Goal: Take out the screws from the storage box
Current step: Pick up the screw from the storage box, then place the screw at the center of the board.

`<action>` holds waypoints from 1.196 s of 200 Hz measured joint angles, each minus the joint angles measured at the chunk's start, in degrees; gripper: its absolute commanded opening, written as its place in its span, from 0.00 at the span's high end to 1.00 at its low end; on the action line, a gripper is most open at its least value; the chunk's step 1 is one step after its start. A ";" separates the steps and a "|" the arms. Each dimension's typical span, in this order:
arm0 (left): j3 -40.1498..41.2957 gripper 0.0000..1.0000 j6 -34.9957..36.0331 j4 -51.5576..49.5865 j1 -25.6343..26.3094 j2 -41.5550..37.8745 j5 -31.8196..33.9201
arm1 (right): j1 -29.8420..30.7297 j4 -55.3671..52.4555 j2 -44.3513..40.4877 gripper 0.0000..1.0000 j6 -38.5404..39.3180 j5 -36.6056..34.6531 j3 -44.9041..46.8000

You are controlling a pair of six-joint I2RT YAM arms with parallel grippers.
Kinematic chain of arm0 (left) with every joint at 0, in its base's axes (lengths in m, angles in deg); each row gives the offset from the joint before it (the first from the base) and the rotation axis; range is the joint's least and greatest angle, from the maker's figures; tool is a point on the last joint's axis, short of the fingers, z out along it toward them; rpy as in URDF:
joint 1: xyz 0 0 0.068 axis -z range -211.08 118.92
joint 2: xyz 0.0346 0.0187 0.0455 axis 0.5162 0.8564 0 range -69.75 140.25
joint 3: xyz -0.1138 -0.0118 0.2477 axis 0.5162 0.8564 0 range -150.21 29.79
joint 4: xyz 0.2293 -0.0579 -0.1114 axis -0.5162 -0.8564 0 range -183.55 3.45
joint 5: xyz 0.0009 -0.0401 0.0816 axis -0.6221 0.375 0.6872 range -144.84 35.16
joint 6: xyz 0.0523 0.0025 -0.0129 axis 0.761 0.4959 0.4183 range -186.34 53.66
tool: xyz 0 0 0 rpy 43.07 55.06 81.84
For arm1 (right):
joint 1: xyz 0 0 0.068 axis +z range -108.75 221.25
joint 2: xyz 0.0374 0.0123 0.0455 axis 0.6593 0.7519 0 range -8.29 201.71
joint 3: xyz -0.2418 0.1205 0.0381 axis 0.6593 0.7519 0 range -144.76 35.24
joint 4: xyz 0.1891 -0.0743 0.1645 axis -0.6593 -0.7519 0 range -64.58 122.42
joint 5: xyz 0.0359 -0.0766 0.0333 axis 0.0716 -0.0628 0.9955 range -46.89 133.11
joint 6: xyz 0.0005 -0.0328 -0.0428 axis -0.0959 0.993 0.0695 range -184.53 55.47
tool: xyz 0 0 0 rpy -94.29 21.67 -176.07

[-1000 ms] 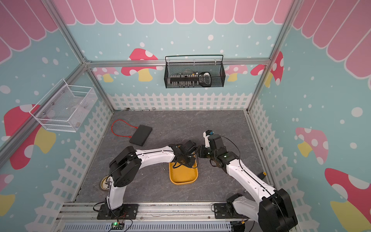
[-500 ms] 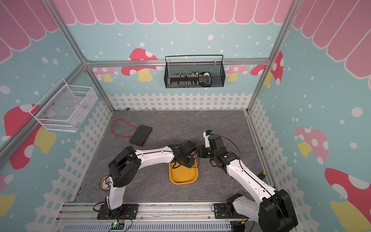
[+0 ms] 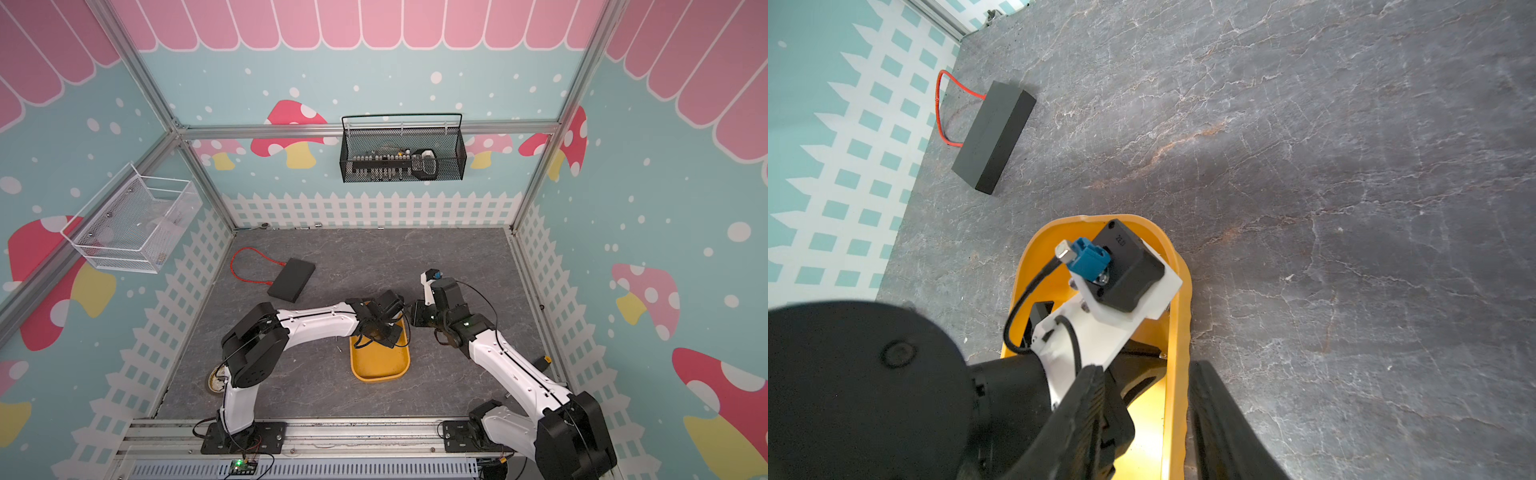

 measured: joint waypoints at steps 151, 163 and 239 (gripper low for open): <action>16.90 1.00 -1.99 3.06 -19.96 -28.00 -2.67 | 0.00 2.64 0.57 0.60 0.00 2.80 0.26; 19.63 1.00 -2.21 4.35 -21.62 -29.66 -2.32 | 0.00 2.71 0.57 0.60 -0.02 2.89 0.46; 32.15 1.00 -3.72 11.52 -22.97 -31.15 -2.80 | 0.00 3.26 0.63 0.60 -0.04 3.45 0.57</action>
